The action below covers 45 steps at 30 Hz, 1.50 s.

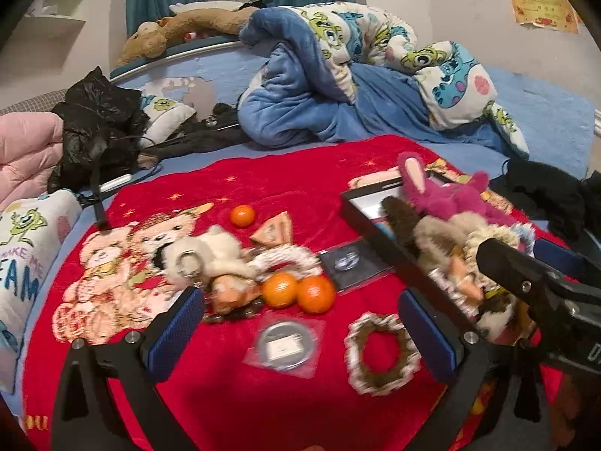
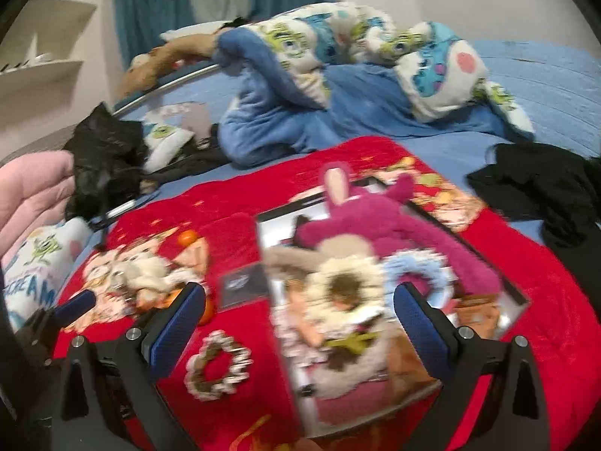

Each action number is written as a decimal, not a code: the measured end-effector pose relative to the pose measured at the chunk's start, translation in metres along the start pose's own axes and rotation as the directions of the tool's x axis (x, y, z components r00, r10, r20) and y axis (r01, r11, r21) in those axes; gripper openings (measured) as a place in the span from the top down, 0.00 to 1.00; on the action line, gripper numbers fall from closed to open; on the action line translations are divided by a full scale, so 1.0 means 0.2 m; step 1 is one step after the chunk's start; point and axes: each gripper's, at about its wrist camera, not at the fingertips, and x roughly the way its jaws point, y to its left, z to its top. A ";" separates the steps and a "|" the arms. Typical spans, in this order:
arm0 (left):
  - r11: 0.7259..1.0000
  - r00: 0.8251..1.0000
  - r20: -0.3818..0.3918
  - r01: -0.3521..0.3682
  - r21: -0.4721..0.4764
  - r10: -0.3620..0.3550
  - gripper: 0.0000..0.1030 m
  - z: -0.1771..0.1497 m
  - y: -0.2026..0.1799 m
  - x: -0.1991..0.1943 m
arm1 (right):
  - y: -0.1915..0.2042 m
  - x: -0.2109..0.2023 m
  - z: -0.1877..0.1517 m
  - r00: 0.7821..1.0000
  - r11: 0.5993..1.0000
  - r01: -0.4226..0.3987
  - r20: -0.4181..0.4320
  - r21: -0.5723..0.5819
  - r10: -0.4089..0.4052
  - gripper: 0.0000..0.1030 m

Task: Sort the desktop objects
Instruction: 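Withdraw both grippers from the tray back over the pile, then lower the right gripper onto the brown lace-edged scrunchie and close it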

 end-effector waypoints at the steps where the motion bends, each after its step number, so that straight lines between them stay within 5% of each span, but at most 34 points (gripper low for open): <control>1: 1.000 1.000 -0.003 -0.005 0.003 0.005 0.00 -0.01 0.03 -0.01 | 0.03 0.01 0.00 1.000 1.000 -0.017 -0.008 -0.006 0.017 0.02; 12: 1.000 0.999 -0.052 -0.010 0.016 0.011 0.00 -0.13 0.21 0.05 | 0.30 0.14 -0.08 0.989 0.991 -0.126 -0.078 -0.044 0.123 0.02; 27: 0.999 0.993 -0.116 0.035 0.014 -0.033 0.00 -0.17 0.17 0.17 | 0.32 0.23 -0.14 0.976 0.987 -0.155 -0.160 -0.043 0.147 0.02; 36: 0.997 0.983 -0.177 0.059 0.044 -0.050 0.00 -0.21 0.12 0.26 | 0.34 0.26 -0.18 0.971 0.985 -0.148 -0.203 -0.087 0.128 0.02; 45: 0.997 0.976 -0.214 0.050 0.053 -0.038 0.00 -0.24 0.11 0.32 | 0.33 0.34 -0.25 0.958 0.990 -0.096 -0.278 -0.098 0.065 0.15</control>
